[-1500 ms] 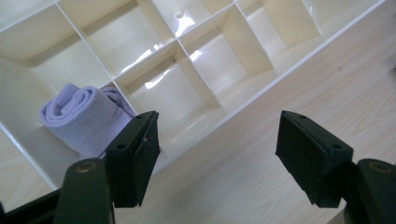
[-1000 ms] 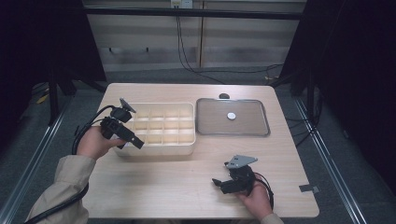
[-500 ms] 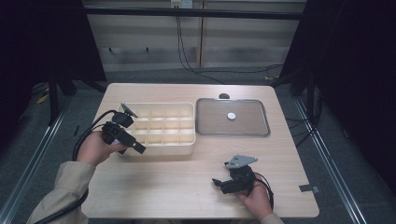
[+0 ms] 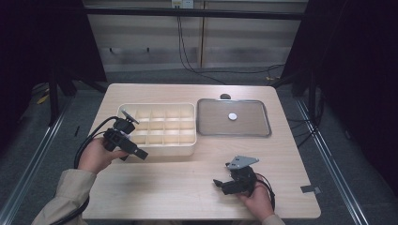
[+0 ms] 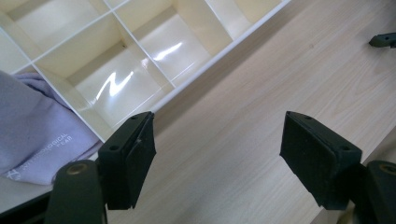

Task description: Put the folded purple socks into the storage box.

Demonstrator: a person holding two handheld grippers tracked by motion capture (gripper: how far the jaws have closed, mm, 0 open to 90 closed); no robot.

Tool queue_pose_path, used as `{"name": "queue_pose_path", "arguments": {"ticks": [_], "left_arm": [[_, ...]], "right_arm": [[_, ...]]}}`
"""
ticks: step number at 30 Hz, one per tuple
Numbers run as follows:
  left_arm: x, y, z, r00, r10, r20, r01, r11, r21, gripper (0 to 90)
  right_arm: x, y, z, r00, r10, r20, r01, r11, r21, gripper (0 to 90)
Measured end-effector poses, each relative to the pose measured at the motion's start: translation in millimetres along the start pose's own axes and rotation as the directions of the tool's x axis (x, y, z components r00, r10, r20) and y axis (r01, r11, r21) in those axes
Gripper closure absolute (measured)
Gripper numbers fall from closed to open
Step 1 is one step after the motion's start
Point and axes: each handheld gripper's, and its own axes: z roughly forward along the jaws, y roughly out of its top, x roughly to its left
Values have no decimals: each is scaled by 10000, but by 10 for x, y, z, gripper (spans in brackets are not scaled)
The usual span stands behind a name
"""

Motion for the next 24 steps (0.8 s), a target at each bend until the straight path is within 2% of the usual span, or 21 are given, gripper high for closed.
{"name": "queue_pose_path", "arguments": {"ticks": [1, 9, 21, 24], "left_arm": [[-6, -10, 12, 10000, -51, 35, 52, 9999, -129, 260], [-5, -68, 68, 9998, 55, 179, -54, 10000, -13, 263], [-25, -164, 153, 9994, -64, 352, 73, 9996, -257, 270], [-39, -189, 182, 9991, 27, 422, -16, 9997, -262, 270]], "right_arm": [[0, 0, 0, 10000, -6, 2, 6, 10000, -2, 203], [0, 0, 0, 10000, -3, -2, 3, 10000, -1, 202], [3, 0, -2, 10000, 37, 5, -37, 10000, 23, 202], [0, 0, 0, 10000, -2, -1, 2, 10000, -1, 202]]}}
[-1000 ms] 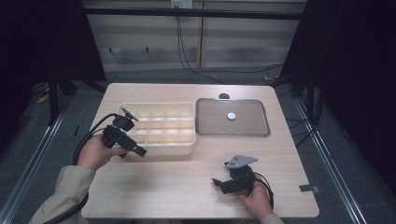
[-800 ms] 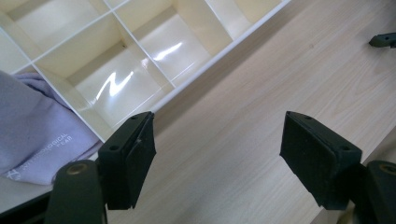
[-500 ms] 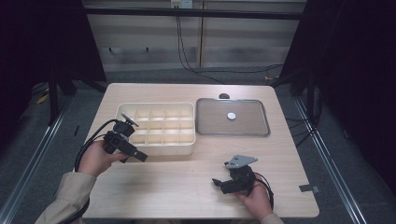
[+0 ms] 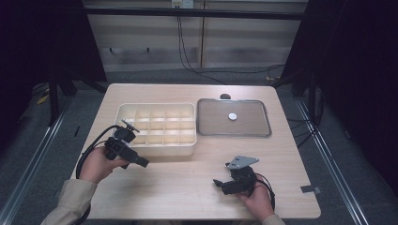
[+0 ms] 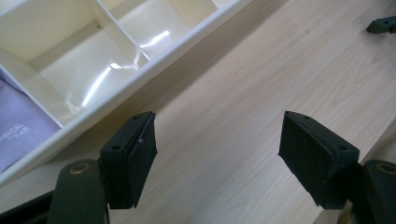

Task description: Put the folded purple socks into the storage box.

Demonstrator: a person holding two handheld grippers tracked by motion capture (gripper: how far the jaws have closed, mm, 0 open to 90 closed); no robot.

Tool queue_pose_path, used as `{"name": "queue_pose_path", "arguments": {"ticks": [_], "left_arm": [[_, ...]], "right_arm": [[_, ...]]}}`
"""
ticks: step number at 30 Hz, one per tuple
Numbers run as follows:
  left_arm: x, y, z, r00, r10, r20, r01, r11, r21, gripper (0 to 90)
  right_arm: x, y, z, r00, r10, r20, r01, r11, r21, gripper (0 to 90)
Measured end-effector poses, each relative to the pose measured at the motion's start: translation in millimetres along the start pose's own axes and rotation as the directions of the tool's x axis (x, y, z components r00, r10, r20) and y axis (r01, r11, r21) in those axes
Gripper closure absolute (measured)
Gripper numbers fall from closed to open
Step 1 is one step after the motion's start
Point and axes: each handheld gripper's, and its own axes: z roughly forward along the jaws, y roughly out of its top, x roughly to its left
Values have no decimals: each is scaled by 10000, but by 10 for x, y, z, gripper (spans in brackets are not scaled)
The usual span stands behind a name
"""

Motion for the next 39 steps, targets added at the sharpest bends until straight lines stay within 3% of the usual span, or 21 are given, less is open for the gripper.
{"name": "queue_pose_path", "arguments": {"ticks": [8, 13, 29, 39], "left_arm": [[-2, -57, 94, 9997, 203, 108, -204, 9998, 41, 270], [-15, -97, 154, 9997, 135, 212, -131, 9998, -144, 270], [17, -256, 349, 9988, 187, 449, -182, 9998, -113, 276], [14, -347, 455, 9987, 351, 361, -347, 9993, -136, 268]], "right_arm": [[1, 0, 0, 10000, 12, 4, -12, 10000, 5, 202], [1, 0, 0, 10000, 16, 1, -16, 10000, 6, 202], [2, 0, 0, 10000, 16, 5, -16, 10000, 7, 202], [2, 0, 0, 10000, 14, 6, -14, 10000, 6, 202]]}}
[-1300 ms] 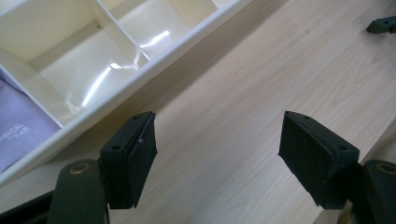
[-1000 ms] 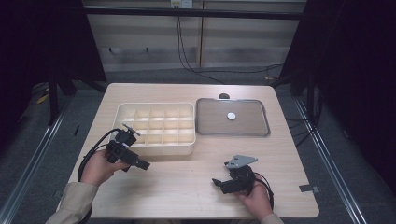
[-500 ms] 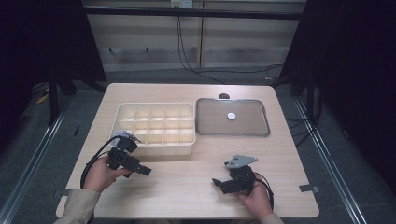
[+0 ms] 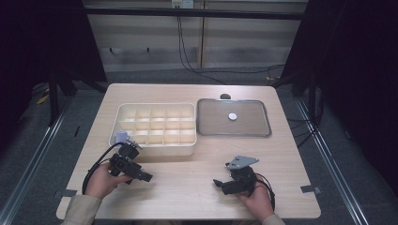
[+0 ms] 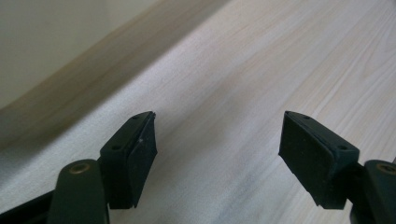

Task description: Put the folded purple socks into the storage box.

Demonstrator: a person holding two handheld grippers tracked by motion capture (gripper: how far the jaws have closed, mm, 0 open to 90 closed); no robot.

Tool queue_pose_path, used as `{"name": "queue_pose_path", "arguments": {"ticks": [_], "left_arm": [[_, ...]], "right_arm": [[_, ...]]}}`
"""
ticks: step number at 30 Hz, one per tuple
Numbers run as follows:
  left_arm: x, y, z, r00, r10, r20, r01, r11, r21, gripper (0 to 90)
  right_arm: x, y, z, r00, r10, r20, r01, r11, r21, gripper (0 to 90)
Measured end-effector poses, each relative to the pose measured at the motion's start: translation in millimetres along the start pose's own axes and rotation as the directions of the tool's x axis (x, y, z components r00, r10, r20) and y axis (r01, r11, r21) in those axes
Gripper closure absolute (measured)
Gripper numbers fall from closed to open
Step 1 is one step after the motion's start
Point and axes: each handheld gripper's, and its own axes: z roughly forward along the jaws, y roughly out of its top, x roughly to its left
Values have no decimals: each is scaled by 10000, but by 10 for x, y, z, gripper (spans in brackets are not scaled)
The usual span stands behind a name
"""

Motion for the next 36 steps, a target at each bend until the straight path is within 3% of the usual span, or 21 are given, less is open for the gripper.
{"name": "queue_pose_path", "arguments": {"ticks": [5, 11, 18, 23, 27, 29, 31, 32, 36], "left_arm": [[-22, -22, -6, 9995, 331, -5, -331, 9994, -112, 268], [-6, -75, 31, 9991, 407, -113, -407, 9992, -19, 264], [-10, -139, 34, 9971, 747, -108, -751, 9963, -414, 256], [-17, -196, 33, 9901, 1384, -236, -1396, 9883, -615, 250], [-40, -235, 43, 9844, 1707, -417, -1734, 9820, -752, 239], [-50, -253, 49, 9846, 1679, -489, -1717, 9811, -895, 238], [-51, -276, 52, 9781, 1975, -655, -2033, 9742, -980, 233], [-68, -292, 63, 9781, 1949, -732, -2022, 9731, -1107, 228], [-120, -343, 94, 9629, 2426, -1185, -2568, 9583, -1252, 210]], "right_arm": [[0, 0, 0, 10000, -1, 2, 1, 10000, -1, 202], [0, 0, 0, 10000, -4, 0, 4, 10000, 0, 202], [0, 0, 0, 10000, -5, 0, 5, 10000, 1, 202], [0, 0, 0, 10000, -5, 0, 5, 10000, 1, 202], [1, 0, 1, 10000, -7, 4, 7, 10000, 1, 202], [1, 0, 0, 10000, -4, 3, 4, 10000, 4, 202], [1, 0, 0, 10000, -9, 5, 9, 10000, 1, 202], [1, 0, 0, 10000, -6, 4, 6, 10000, 3, 202], [0, 0, 0, 10000, -5, 2, 5, 10000, 1, 202]]}}
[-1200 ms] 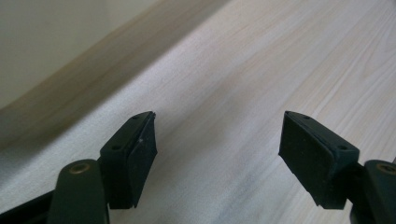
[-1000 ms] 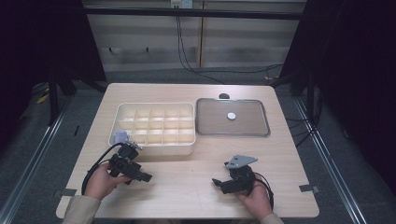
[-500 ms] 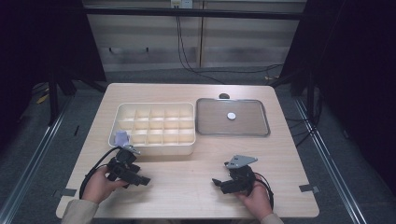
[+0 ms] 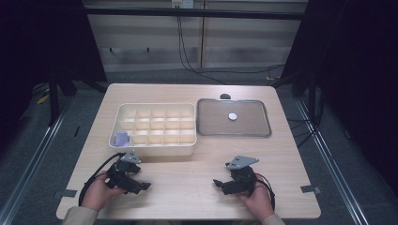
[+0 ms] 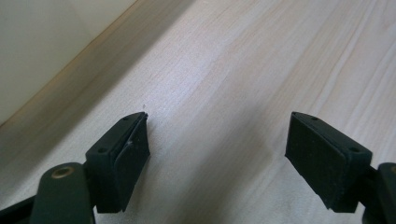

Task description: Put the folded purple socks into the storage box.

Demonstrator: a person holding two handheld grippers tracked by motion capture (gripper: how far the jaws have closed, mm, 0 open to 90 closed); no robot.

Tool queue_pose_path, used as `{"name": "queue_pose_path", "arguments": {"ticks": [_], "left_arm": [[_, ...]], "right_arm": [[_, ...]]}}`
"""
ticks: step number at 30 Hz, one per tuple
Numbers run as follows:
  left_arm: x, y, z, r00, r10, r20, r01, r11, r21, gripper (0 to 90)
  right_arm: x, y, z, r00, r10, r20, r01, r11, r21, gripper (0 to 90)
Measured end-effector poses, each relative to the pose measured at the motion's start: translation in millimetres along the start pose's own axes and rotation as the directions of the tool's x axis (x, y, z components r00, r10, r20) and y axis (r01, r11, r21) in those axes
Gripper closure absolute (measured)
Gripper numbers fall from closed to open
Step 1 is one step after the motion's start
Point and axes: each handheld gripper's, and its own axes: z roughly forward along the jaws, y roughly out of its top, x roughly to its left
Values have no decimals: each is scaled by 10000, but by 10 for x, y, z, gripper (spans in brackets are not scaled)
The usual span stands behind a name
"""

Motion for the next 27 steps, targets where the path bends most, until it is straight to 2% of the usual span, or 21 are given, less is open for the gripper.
{"name": "queue_pose_path", "arguments": {"ticks": [6, 12, 22, 27], "left_arm": [[-50, -44, 18, 9991, 319, -286, -326, 9992, -230, 188], [-123, -66, 67, 9955, 535, -787, -571, 9974, -444, 148], [-111, -131, 101, 9955, 579, -745, -661, 9914, -1130, 97], [-129, -135, 123, 9958, 553, -735, -641, 9903, -1234, 62]], "right_arm": [[0, 0, 0, 10000, -2, 0, 2, 10000, 0, 202], [1, 0, 0, 10000, 6, 5, -6, 10000, 3, 202], [0, 0, 0, 10000, 4, 6, -4, 10000, 4, 202], [0, 0, 0, 10000, 4, 4, -4, 10000, 6, 202]]}}
